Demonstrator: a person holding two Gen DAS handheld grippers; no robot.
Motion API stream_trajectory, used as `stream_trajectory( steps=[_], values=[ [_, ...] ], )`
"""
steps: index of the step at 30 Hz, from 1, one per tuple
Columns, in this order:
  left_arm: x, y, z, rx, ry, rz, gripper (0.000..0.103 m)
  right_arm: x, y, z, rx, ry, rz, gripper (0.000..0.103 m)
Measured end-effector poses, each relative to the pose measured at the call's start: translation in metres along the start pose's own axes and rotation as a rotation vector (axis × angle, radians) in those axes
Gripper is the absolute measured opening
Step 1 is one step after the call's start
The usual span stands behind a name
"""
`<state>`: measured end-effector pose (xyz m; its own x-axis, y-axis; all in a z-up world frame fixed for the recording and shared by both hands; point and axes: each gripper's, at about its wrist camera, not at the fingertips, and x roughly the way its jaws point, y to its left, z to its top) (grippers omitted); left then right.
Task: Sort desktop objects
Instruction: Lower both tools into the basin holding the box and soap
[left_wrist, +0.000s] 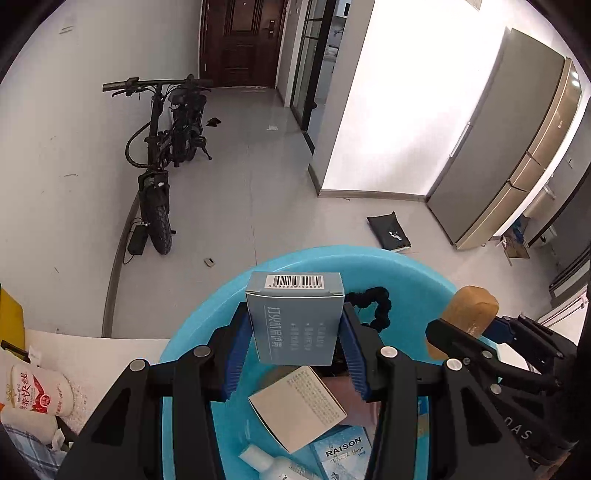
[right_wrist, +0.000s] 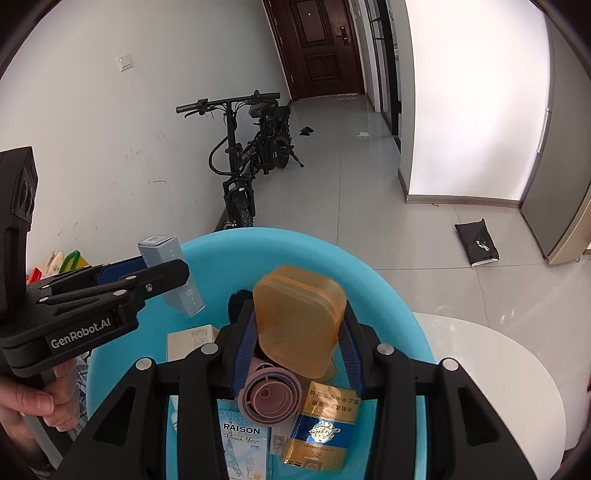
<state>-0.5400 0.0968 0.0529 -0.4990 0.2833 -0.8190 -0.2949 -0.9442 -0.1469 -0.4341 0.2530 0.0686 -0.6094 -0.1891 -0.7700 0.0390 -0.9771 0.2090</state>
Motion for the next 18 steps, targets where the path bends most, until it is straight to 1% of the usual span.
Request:
stream_trajectory(
  steps=[2, 4, 6, 8, 11, 16, 18],
  values=[
    [0.007, 0.004, -0.002, -0.014, 0.017, -0.025, 0.049, 0.001, -0.003, 0.002, 0.003, 0.003, 0.004, 0.041],
    [0.014, 0.011, -0.004, -0.052, 0.030, -0.059, 0.049, 0.003, -0.006, 0.002, 0.004, 0.010, -0.001, 0.041],
    [0.016, 0.014, -0.004, -0.050, 0.023, -0.042, 0.049, 0.004, -0.009, 0.002, -0.003, 0.020, -0.007, 0.041],
    [0.015, 0.012, -0.004, -0.019, 0.001, -0.013, 0.049, 0.006, -0.009, 0.002, -0.007, 0.024, -0.013, 0.041],
    [0.012, 0.009, -0.005, 0.008, -0.020, -0.011, 0.049, 0.009, -0.009, 0.000, -0.002, 0.030, -0.002, 0.041],
    [-0.002, 0.010, -0.008, 0.020, -0.095, -0.005, 0.049, 0.016, -0.008, -0.007, 0.012, 0.058, 0.045, 0.041],
    [-0.005, 0.010, -0.008, 0.035, -0.100, 0.008, 0.049, 0.017, -0.006, -0.010, 0.007, 0.063, 0.047, 0.041]
  ],
)
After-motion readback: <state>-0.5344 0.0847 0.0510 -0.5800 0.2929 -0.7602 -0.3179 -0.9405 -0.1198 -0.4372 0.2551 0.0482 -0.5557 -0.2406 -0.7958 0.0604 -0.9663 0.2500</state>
